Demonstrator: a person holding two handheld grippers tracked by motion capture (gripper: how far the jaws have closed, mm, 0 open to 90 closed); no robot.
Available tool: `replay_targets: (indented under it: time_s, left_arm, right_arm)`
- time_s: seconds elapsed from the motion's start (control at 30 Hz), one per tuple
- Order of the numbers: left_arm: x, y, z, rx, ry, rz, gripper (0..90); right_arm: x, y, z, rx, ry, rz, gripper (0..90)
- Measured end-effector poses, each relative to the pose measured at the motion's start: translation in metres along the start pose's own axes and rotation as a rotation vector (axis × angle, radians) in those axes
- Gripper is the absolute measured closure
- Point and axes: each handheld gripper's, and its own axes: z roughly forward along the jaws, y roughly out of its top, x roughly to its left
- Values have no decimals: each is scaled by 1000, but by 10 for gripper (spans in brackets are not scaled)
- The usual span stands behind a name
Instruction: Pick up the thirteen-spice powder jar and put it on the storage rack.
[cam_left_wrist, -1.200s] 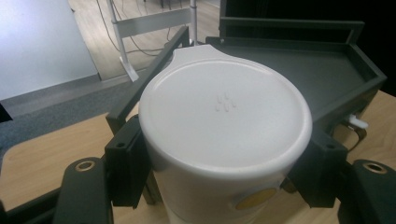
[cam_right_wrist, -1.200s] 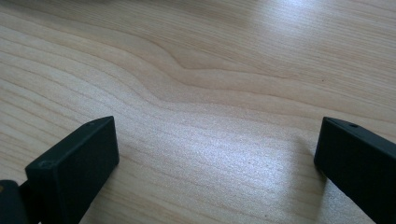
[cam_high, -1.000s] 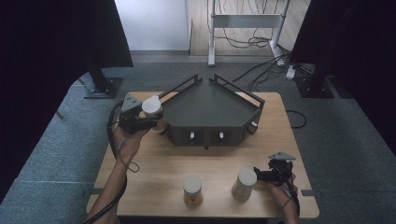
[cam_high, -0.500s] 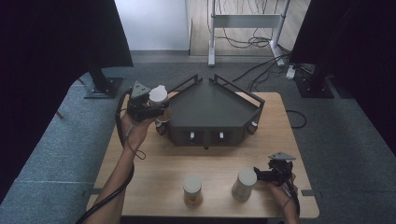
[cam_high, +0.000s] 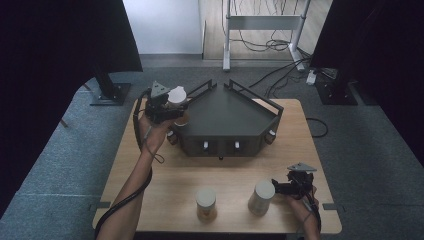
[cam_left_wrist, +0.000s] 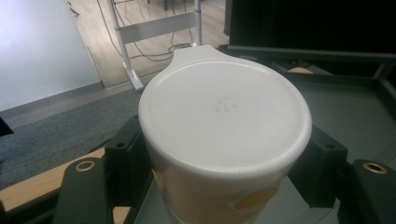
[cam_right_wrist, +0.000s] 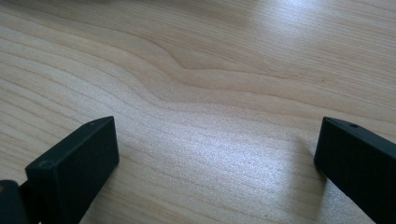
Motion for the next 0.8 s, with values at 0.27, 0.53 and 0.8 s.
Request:
replay_targets:
  time_s: [0.27, 0.53, 0.8]
  left_arm:
    - [-9, 7, 13, 25, 24, 45, 307]
    - [-11, 11, 20, 42, 41, 67, 307]
    - [-7, 9, 25, 48, 45, 54, 307]
  right_arm:
    - [0, 0, 0, 0, 0, -1, 0]
    - [0, 0, 0, 0, 1, -1, 0]
    - [0, 0, 0, 1, 1, 0, 0]
